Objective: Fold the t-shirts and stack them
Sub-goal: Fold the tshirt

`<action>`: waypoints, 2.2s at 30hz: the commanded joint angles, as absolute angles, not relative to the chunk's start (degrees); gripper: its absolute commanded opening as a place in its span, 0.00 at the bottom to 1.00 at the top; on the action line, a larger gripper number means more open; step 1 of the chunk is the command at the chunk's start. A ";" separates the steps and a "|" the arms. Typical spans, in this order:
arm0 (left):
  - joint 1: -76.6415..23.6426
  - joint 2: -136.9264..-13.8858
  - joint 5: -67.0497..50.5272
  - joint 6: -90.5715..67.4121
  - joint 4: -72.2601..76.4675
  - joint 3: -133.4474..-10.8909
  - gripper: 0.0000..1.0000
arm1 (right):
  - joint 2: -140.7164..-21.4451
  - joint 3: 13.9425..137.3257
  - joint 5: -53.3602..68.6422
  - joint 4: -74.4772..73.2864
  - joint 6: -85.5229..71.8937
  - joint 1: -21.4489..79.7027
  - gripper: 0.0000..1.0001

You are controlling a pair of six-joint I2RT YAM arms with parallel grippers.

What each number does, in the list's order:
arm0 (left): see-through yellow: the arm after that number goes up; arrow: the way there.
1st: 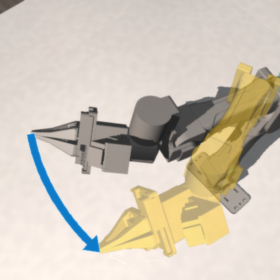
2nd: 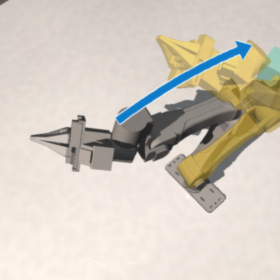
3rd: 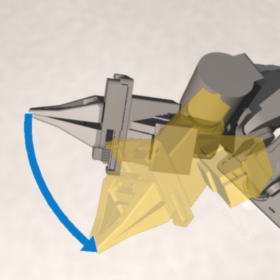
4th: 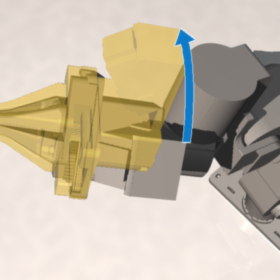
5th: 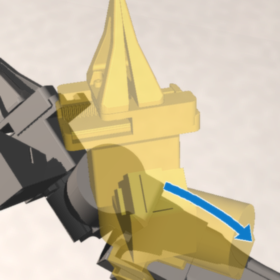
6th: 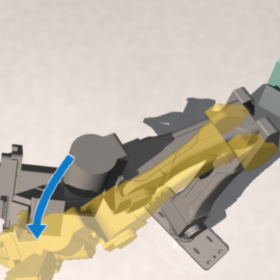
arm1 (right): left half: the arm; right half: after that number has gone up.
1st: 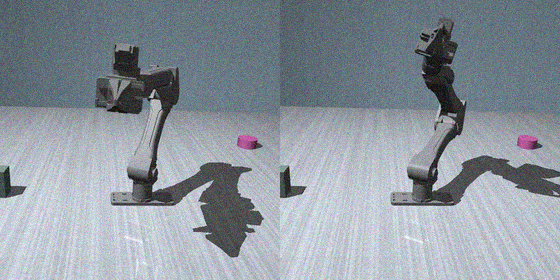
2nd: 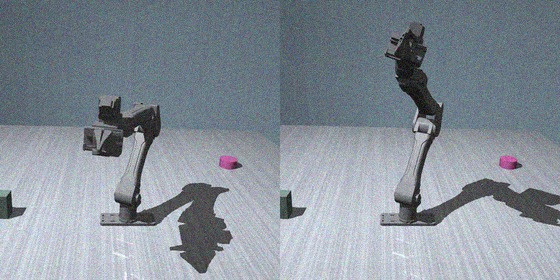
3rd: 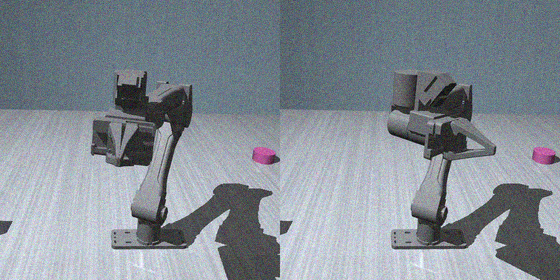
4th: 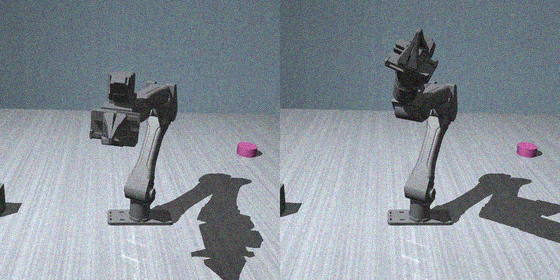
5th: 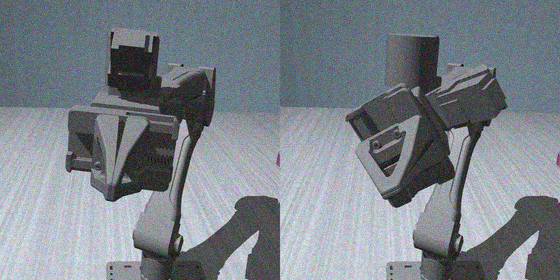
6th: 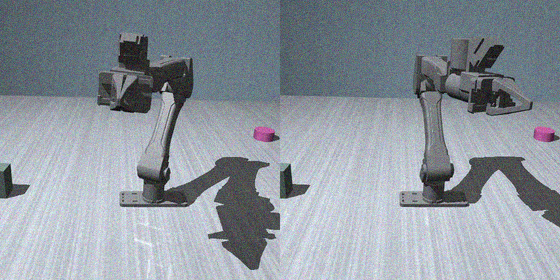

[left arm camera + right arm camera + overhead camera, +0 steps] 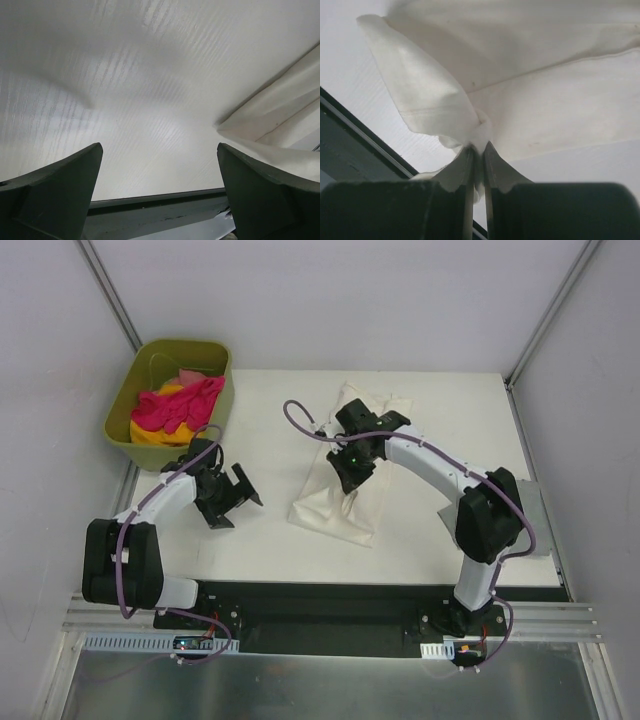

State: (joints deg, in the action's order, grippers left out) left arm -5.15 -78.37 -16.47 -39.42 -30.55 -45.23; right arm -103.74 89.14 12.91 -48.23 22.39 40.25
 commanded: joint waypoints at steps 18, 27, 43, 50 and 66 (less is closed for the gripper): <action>-4.66 -80.51 -21.09 -37.00 -31.20 -51.15 0.99 | -116.01 105.38 16.35 -53.44 32.16 29.27 0.01; -7.03 -80.42 -21.97 -36.47 -31.20 -52.47 0.99 | -121.73 109.07 16.44 -52.83 33.13 26.02 0.13; -19.51 -87.97 -21.09 -36.74 -30.50 -64.60 0.99 | -111.39 105.13 -5.19 -45.97 30.51 24.61 0.79; -19.95 -88.86 -21.89 -36.56 -29.62 -64.16 0.99 | -98.71 89.93 14.82 -39.92 22.25 24.96 0.85; -14.07 -74.19 -16.44 -36.56 -30.67 -47.38 0.99 | -108.54 84.37 16.54 -28.30 7.56 38.84 0.99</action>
